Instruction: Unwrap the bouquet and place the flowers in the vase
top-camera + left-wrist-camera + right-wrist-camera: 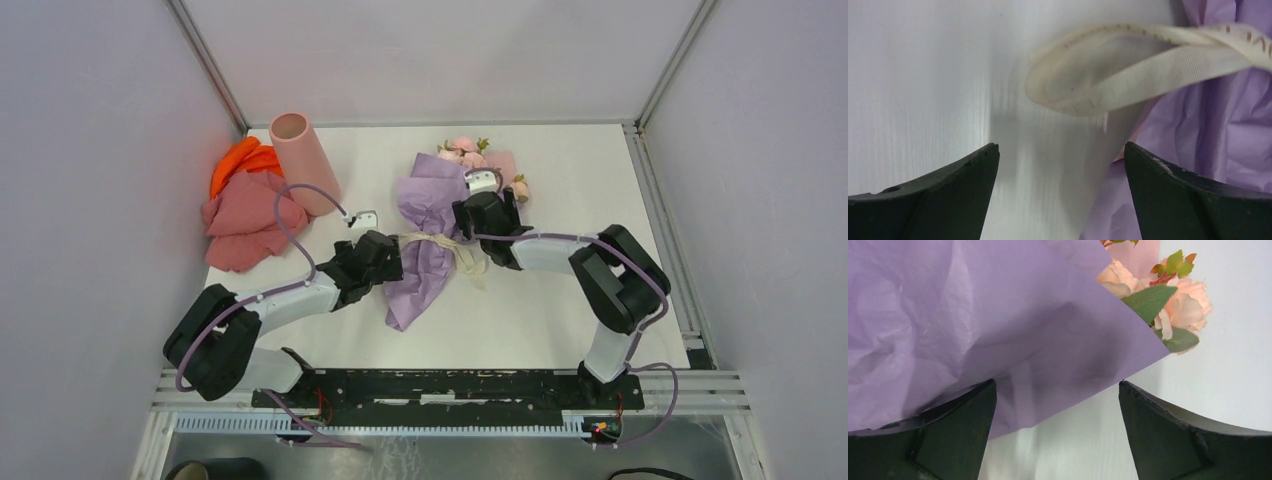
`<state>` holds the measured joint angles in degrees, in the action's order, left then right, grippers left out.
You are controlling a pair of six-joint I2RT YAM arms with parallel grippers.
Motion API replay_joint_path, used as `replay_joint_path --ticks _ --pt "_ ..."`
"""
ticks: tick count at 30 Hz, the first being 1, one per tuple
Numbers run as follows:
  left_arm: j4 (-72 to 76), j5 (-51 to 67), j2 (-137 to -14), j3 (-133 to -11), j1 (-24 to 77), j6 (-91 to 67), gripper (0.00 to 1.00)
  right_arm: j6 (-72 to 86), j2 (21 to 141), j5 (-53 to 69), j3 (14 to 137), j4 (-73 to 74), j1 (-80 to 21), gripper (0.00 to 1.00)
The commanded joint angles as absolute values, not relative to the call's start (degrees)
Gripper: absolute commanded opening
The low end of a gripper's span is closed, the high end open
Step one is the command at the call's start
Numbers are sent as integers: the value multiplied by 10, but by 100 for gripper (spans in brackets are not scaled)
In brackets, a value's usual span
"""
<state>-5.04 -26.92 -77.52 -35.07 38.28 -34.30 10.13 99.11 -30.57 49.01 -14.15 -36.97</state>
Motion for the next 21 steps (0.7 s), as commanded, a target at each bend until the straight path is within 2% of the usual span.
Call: replay_joint_path --ticks 1,9,14,17,21 --pt "-21 -230 -756 -332 393 -387 100 69 1058 -290 602 -140 -371 98" --pt "-13 -232 -746 -317 430 -405 100 55 1143 -250 732 -130 -364 98" --pt "31 -204 -753 -312 439 -403 100 45 1159 -244 770 -126 -362 98" --pt "40 -196 -771 -325 447 -402 100 39 1130 -258 758 -126 -362 98" --pt "22 -227 -756 -348 454 -391 100 24 1007 -274 661 -200 -362 98"
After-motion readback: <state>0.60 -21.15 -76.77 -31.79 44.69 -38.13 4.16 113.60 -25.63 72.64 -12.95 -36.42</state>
